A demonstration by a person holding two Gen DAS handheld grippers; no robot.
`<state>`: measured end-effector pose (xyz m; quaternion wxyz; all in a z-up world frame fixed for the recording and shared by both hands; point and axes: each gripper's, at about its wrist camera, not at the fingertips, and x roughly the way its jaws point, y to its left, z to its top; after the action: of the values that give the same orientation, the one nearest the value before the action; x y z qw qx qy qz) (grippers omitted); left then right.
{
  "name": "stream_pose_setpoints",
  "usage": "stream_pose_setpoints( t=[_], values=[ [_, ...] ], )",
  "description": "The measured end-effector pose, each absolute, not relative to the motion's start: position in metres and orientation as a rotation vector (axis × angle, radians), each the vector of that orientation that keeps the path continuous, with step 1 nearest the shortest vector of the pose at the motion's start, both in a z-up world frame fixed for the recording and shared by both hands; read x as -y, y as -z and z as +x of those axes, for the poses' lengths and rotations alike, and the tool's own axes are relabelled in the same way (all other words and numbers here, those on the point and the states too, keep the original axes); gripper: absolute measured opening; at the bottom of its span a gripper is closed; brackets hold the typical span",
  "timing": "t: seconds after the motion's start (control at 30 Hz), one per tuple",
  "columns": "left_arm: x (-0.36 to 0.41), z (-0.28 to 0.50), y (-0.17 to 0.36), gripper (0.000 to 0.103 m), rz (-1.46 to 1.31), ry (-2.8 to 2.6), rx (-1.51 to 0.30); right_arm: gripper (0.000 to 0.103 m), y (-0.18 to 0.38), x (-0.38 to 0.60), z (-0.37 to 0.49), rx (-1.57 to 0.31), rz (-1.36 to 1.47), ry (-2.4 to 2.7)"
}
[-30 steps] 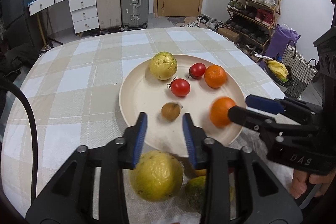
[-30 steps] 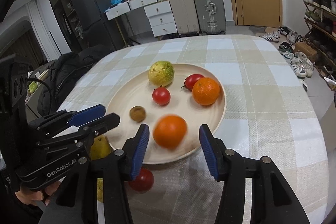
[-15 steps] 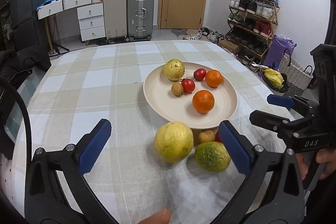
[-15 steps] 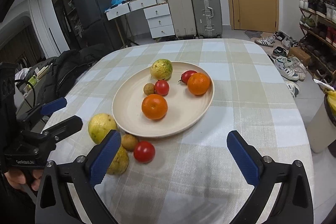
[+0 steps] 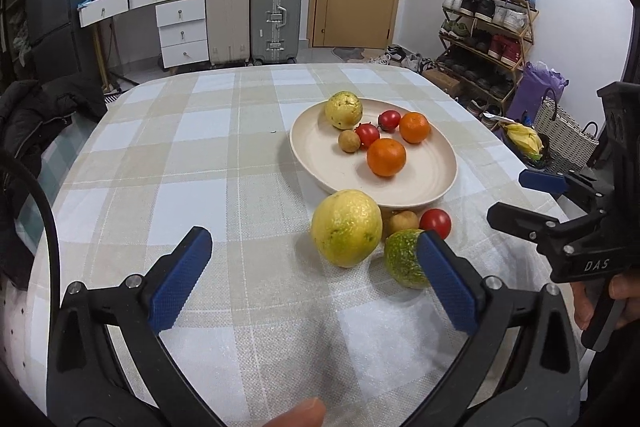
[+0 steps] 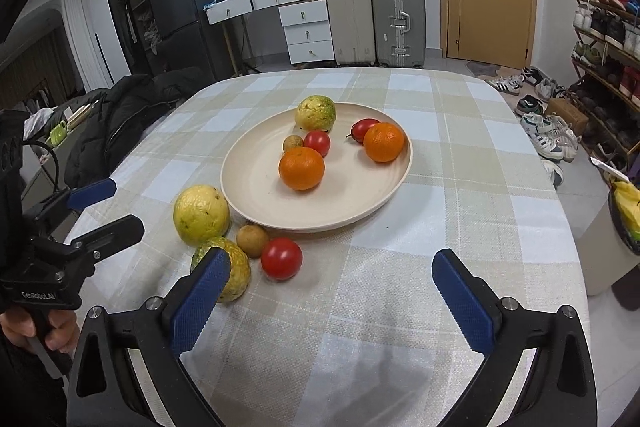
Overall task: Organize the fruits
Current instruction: 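Withdraw both open tools from the plate toward the remaining fruit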
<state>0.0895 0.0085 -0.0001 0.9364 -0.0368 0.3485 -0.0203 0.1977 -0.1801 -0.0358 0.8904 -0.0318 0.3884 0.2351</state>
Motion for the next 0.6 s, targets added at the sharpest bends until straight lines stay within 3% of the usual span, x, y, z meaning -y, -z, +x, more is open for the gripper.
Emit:
stream_pose_setpoints(
  t=[0.6],
  values=[
    [-0.015,0.101,0.008,0.102,-0.091,0.043,-0.728,0.103,0.068,0.165,0.207,-0.883,-0.143,-0.449]
  ],
)
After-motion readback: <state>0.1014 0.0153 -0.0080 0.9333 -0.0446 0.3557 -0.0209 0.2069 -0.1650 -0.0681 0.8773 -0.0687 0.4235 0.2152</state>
